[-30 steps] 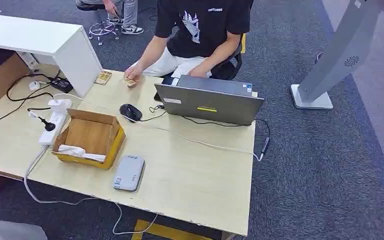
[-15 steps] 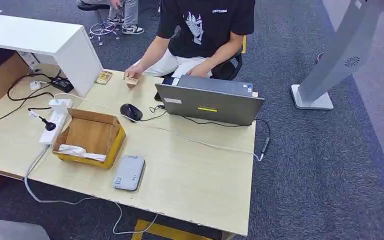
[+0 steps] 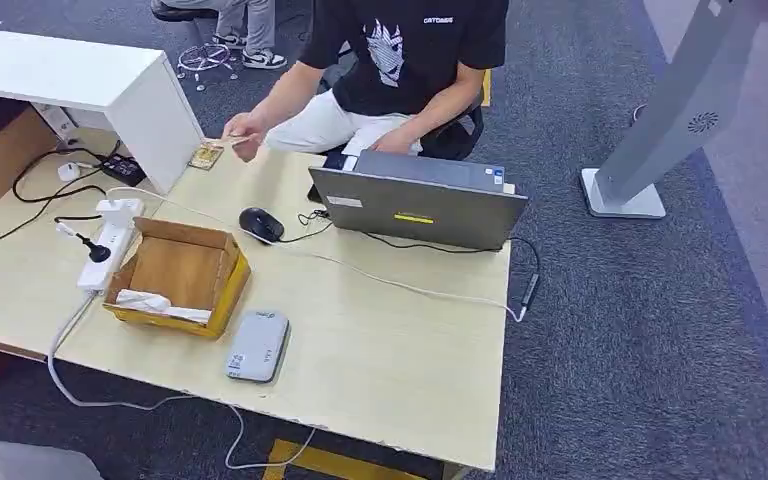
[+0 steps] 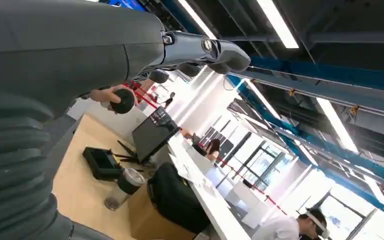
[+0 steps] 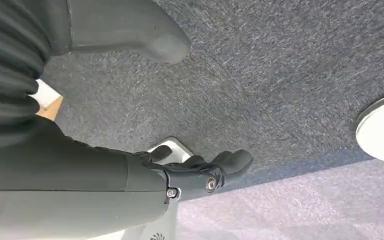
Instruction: Pass the card to the sensor for recognition and then transmit it.
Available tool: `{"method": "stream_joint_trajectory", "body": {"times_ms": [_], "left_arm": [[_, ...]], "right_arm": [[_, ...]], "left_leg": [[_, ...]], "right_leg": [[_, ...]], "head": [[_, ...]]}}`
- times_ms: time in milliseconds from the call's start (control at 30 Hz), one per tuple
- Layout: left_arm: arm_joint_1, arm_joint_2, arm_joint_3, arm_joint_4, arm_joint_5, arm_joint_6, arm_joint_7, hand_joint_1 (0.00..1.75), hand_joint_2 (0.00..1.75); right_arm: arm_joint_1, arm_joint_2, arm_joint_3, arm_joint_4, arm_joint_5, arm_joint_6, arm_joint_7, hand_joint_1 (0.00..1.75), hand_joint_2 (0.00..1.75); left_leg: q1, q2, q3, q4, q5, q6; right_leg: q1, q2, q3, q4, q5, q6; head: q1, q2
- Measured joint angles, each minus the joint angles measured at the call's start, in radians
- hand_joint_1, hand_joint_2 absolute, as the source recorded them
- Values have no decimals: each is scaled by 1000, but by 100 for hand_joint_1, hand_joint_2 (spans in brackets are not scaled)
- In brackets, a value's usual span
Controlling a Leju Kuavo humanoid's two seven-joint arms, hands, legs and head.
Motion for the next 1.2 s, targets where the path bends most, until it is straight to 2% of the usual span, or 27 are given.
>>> {"method": "stream_joint_trajectory", "body": {"times_ms": [400,533,733,1200], "left_arm": [[2,3,-16,0,-14,0,0,0,175],[-19,19,-80,0,-88,7,29,0,175],[-30,33,-136,0,-99,15,40,0,175],[-32,40,-158,0,-107,17,43,0,175]], "right_arm": [[2,0,0,0,2,0,0,0,175],[-1,0,0,0,7,0,-1,0,175],[-2,0,0,1,11,0,-1,0,175],[-2,0,0,2,20,0,-4,0,175]], "left_leg": [[0,0,0,0,0,0],[0,-1,0,0,0,0],[0,0,0,0,0,0],[0,0,0,0,0,0]], "right_leg": [[0,0,-1,0,0,0],[0,-1,0,0,0,0],[0,-1,0,0,0,0],[0,-1,0,0,0,0]], "head": [[0,0],[0,0],[0,0],[0,0]]}}
